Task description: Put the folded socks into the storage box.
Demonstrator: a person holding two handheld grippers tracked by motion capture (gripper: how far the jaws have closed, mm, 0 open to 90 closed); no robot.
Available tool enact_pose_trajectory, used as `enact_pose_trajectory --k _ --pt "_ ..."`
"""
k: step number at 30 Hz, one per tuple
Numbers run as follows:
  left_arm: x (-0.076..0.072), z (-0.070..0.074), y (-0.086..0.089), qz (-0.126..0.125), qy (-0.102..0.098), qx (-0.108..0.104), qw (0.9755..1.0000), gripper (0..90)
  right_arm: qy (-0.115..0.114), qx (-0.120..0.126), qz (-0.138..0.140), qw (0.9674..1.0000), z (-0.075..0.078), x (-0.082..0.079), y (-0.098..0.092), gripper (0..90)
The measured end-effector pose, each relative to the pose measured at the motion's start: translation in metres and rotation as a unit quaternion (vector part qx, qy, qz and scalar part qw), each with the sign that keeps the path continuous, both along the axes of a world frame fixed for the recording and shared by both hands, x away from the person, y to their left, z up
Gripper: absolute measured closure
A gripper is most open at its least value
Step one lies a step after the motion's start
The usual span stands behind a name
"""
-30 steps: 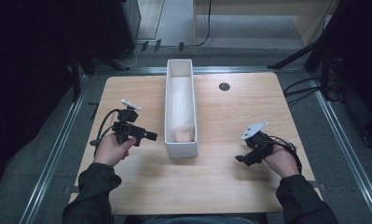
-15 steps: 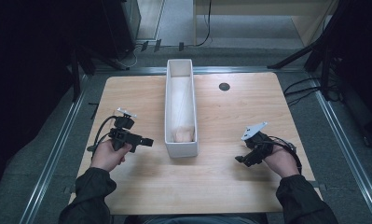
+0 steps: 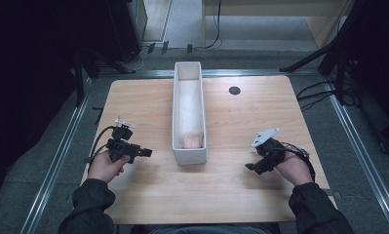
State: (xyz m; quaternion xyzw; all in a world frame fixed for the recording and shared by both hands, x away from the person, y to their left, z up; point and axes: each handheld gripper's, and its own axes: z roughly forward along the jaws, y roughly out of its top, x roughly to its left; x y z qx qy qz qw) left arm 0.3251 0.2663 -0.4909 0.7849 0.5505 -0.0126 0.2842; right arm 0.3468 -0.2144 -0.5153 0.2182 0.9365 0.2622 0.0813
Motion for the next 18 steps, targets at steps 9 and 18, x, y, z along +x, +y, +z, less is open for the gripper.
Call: enact_pose_trajectory --k 9,18 --pt "-0.0019 -0.0058 0.0115 0.016 -0.003 -0.013 0.9998 33.4 0.000 0.003 0.001 1.0000 0.0006 0.0003 -0.0002 16.7" --pt "-0.0014 -0.0080 0.0103 0.013 0.002 -0.013 0.9998 33.0 0.000 0.004 0.001 1.0000 0.0008 0.0001 -0.0003 16.7"
